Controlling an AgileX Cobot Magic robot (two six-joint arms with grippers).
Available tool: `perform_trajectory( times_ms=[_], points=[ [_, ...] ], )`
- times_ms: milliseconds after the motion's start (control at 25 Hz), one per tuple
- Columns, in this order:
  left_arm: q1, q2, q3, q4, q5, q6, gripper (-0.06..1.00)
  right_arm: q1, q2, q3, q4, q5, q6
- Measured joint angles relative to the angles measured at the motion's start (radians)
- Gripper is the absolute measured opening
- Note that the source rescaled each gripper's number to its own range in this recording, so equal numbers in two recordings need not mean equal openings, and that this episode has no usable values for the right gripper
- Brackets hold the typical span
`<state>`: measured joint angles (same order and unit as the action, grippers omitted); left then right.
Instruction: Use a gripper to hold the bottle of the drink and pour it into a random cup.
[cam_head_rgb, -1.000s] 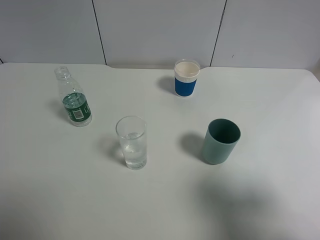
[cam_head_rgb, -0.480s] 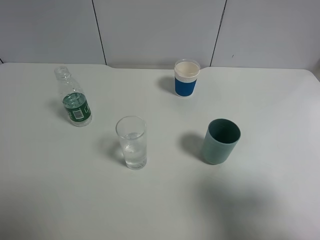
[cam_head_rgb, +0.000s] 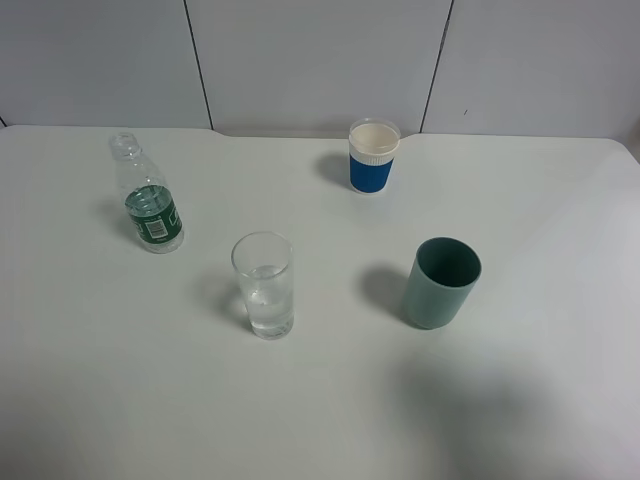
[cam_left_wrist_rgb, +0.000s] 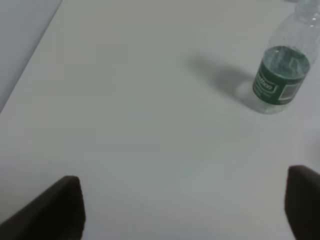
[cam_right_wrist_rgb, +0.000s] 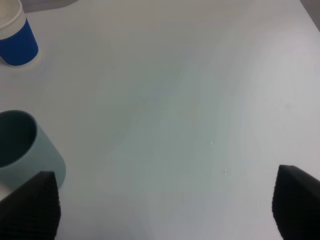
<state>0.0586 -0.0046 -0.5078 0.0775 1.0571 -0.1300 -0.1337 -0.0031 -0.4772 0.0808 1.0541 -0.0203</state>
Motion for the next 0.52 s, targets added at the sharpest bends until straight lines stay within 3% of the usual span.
perform_trajectory(
  times_ms=[520],
  points=[
    [0.000, 0.000, 0.000, 0.000, 0.000, 0.000, 0.60, 0.000, 0.000, 0.000, 0.000, 0.000, 0.000]
  ],
)
